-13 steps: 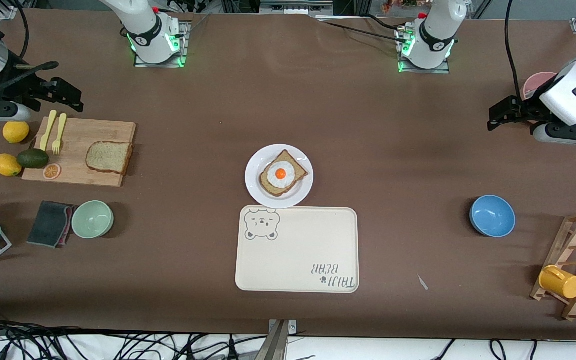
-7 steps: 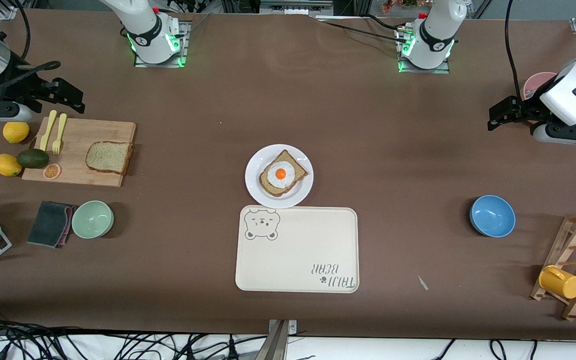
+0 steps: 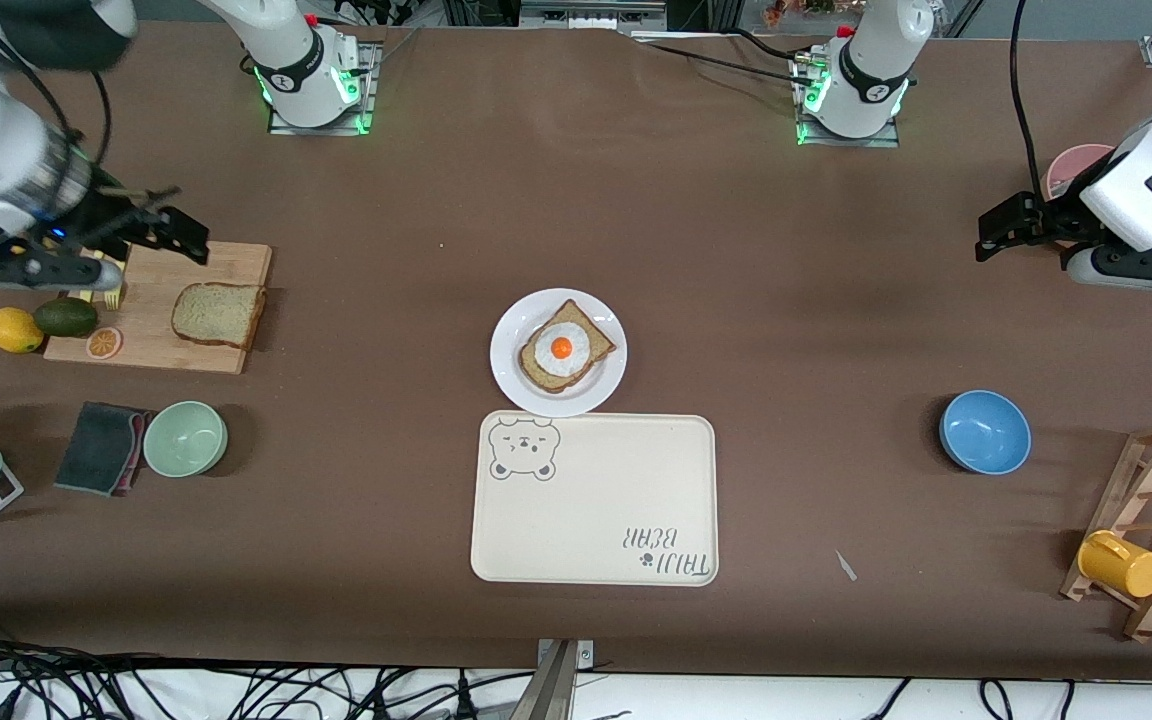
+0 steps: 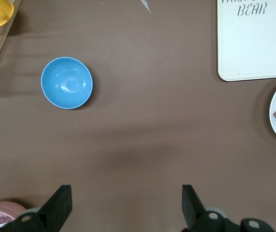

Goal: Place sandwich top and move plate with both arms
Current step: 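Lower the right gripper and grasp the bread slice by its edge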

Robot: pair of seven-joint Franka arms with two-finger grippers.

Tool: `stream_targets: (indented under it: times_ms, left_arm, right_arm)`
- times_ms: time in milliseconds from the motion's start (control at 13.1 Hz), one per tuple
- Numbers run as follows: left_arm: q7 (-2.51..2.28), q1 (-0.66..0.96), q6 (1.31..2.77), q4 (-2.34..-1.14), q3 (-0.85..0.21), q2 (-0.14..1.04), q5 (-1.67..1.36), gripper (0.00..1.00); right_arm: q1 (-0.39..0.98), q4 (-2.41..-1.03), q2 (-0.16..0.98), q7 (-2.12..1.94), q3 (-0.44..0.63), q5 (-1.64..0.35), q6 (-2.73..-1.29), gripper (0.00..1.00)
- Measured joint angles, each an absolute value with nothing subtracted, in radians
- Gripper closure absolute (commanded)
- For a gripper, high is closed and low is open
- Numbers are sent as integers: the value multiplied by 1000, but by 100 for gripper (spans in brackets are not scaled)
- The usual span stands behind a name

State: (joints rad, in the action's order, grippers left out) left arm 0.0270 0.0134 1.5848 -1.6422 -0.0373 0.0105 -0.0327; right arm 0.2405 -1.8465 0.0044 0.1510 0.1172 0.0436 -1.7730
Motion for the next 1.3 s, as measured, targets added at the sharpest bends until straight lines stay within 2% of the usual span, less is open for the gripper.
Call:
stream_targets:
  times_ms: [382,763,916,1145,1297]
  left_arm:
    - [27,13,1585,-1642,-37,10,-33,0]
    - [27,13,1585,-1641,-37,11,-33,0]
    - [27,13,1585,-1641,-37,11,-33,0]
    - [27,13,1585,-1641,-37,11,-33,0]
    - [27,13,1585,-1641,-37,11,-33,0]
  right_arm:
    - [249,-2067,71,173,81,251,-2002,0]
    - [257,-2138,179,455,-15,545,-2019,0]
    - [256,-2158,249,544,-17,655,-2041,0]
    - [253,-2162,337,700,-14,721,-2045,1]
    - [252,-2164,396,779,-13,777,-2047,8]
